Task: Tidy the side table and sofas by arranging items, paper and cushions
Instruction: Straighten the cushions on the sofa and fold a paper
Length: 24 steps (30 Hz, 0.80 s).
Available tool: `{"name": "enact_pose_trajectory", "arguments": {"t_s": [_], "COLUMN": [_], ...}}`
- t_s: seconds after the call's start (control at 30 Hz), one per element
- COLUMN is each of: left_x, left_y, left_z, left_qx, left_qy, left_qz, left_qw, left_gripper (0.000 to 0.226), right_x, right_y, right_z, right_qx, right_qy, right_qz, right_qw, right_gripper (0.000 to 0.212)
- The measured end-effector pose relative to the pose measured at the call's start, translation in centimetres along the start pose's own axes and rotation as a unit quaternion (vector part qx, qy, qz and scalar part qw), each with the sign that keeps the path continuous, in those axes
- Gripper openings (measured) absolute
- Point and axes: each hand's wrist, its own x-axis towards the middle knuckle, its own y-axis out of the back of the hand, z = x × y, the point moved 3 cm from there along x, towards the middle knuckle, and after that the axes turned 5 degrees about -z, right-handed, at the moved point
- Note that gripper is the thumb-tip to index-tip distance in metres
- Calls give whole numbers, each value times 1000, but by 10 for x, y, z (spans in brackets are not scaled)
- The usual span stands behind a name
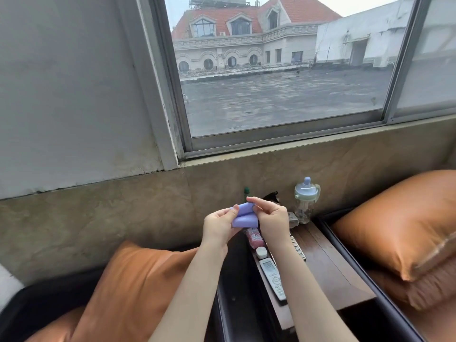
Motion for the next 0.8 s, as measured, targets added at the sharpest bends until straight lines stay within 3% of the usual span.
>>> {"name": "enact_pose_trajectory", "arguments": {"t_s": [0.2, 0.43, 0.6, 0.8], "left_x": [2, 2, 8, 17], "left_y": [-15, -46, -63, -87], "left_z": [-13, -26, -33, -43], "left_qx": [-18, -51, -53, -57], "left_qy": [-36, 1, 8, -43], "left_qz": [22, -38, -13, -24], "left_qw": [999, 998, 998, 997], "left_gripper": [19, 25, 18, 19], "right_x": [0, 6, 10, 20], "right_y": [19, 50, 68, 91], "right_z": [6, 11, 16, 25], "right_qx": [71, 61, 73, 97], "right_qy": [-69, -47, -50, -136], "right_qz": [-63, 4, -18, -50], "right_qw": [993, 997, 996, 985], "right_gripper": [25, 27, 35, 15]}}
